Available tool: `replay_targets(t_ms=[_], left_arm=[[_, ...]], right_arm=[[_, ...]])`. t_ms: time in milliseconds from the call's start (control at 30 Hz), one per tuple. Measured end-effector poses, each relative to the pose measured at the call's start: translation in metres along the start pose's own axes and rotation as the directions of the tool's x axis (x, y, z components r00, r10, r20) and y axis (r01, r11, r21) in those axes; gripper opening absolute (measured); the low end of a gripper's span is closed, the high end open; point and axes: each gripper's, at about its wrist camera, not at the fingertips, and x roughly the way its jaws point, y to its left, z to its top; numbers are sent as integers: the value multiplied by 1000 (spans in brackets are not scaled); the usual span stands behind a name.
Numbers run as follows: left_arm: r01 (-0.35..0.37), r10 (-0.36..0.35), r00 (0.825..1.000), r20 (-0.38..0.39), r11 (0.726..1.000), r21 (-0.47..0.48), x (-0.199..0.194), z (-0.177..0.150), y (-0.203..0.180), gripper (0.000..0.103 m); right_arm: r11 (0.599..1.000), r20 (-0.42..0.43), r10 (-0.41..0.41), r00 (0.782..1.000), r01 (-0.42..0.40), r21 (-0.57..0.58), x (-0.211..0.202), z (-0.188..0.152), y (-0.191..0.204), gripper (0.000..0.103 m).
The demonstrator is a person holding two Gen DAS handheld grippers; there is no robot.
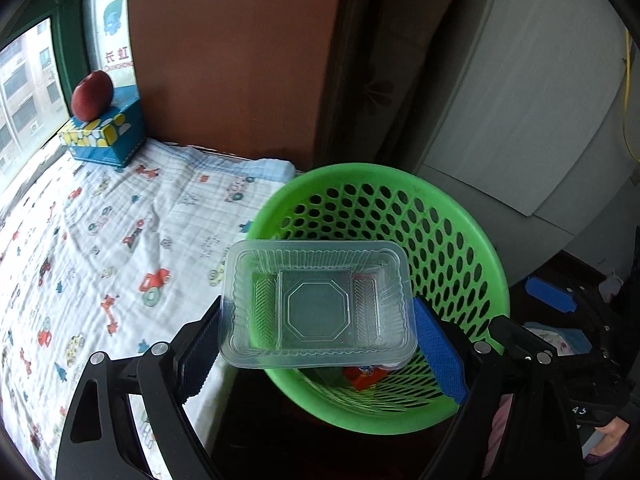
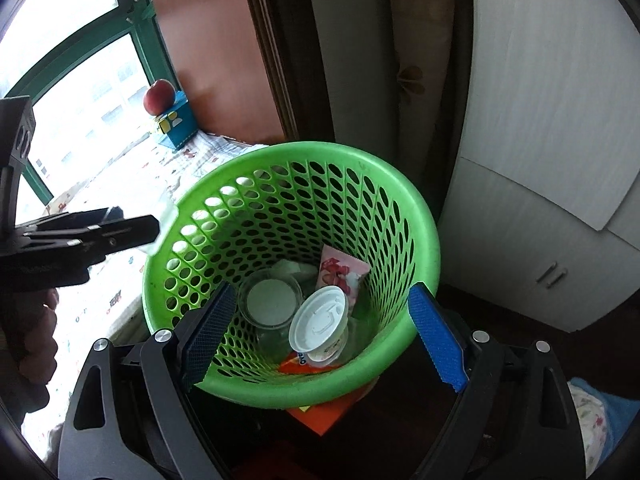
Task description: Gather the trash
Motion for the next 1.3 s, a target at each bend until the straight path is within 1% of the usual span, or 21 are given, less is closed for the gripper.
replay_targets(t_ms=[200,433,733,867,1133,1300], left_arm=[[24,-24,1000,-7,1000,5,2,-1,-6,88],[6,-6,1000,7,1000,-4,-6,-2,-1,88],[-51,53,998,31,998,-42,-28,-10,22,88],[-70,74,996,43,995,-73,-38,-13,37,89],[-106,115,992,57,985,-137,-54,-28,69,91],[-146,159,985,63,974,-172,-66,-39,86,91]], right_arm=[[1000,1,2,1000,-2,10,-2,-3,-1,87],[1000,3,11,1000,-11,10,-5,-5,4,87],[1000,10,29,1000,-29,-3,-6,-2,19,87],[999,18,44,999,-43,-10,-7,0,30,87],[997,18,69,997,-68,-30,-5,5,48,87],[996,18,84,996,-83,-44,-4,7,60,87]])
